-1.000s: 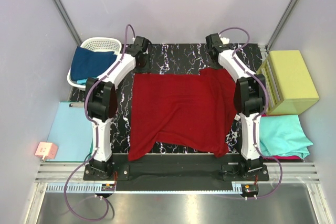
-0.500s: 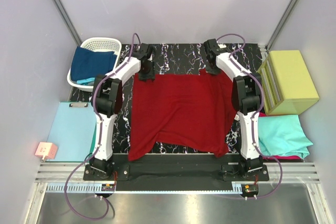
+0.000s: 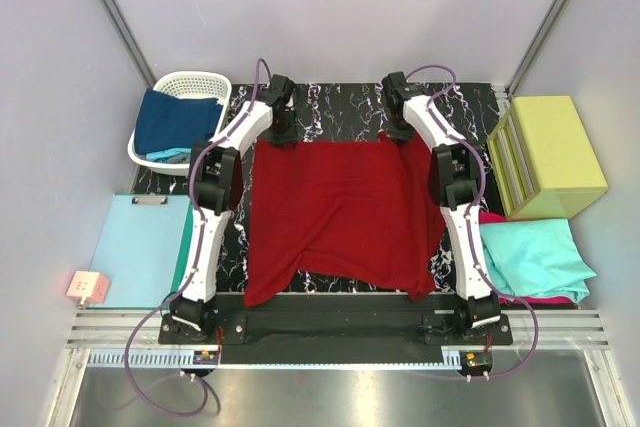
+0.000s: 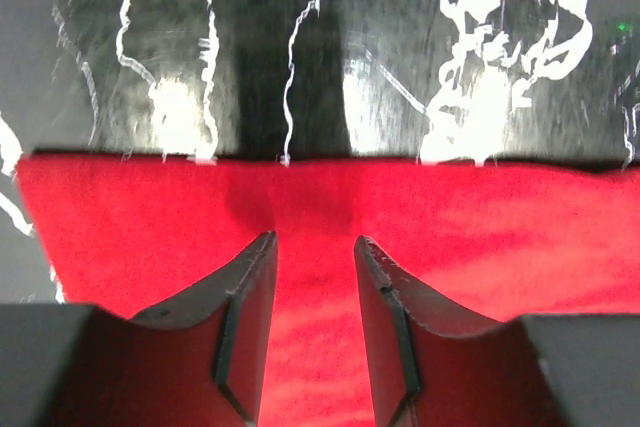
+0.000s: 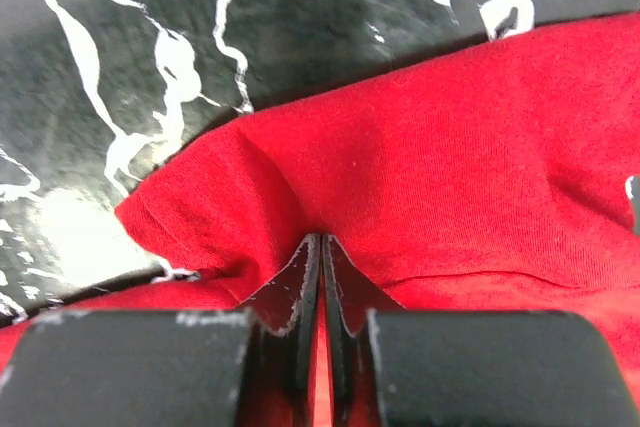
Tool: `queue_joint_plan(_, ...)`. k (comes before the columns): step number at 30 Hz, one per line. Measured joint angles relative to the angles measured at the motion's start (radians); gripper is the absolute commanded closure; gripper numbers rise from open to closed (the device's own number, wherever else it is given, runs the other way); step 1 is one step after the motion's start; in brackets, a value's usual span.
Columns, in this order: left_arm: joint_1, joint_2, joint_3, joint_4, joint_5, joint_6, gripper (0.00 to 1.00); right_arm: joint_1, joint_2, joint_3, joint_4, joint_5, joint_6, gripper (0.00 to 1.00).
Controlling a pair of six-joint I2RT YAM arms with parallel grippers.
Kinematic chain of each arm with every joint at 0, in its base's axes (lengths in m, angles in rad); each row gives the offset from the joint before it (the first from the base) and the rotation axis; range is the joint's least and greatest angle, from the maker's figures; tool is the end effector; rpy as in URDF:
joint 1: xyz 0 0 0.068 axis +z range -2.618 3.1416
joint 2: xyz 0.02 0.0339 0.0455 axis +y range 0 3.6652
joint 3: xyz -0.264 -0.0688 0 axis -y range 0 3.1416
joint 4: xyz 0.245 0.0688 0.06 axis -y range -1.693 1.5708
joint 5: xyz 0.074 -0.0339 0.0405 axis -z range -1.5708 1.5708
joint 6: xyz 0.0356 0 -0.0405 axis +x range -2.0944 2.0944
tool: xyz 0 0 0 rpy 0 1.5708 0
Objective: Fold and stack the t-shirts
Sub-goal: Flatten out the tshirt
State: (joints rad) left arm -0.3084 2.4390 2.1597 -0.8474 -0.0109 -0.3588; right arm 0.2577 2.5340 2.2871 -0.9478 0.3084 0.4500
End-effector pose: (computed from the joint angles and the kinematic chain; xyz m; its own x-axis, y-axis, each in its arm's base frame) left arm 0.4962 -0.1577 0.1753 -0.9106 -0.0784 -0.4057 -0.0221 0.9897 -0.1417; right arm 0.5139 0.1243 0.1621 -0.8686 0.1997 -0.4535 0.2696 0.9583 -0.0945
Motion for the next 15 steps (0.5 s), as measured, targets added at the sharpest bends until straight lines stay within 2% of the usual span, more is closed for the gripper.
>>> queue_joint_plan(5,0.011,0.070,0.106,-0.058,0.018,-0.012,0.67,-0.005,0.075,0.146,-0.079,-0.021,0.005,0.90)
queue_joint_plan(11,0.021,0.081,0.126,-0.088,0.027,-0.018,0.81,-0.018,0.103,0.201,-0.116,-0.043,0.015,0.90)
queue_joint_plan(15,0.030,0.101,0.164,-0.104,0.027,-0.016,0.82,-0.029,0.118,0.234,-0.129,-0.058,0.018,0.90)
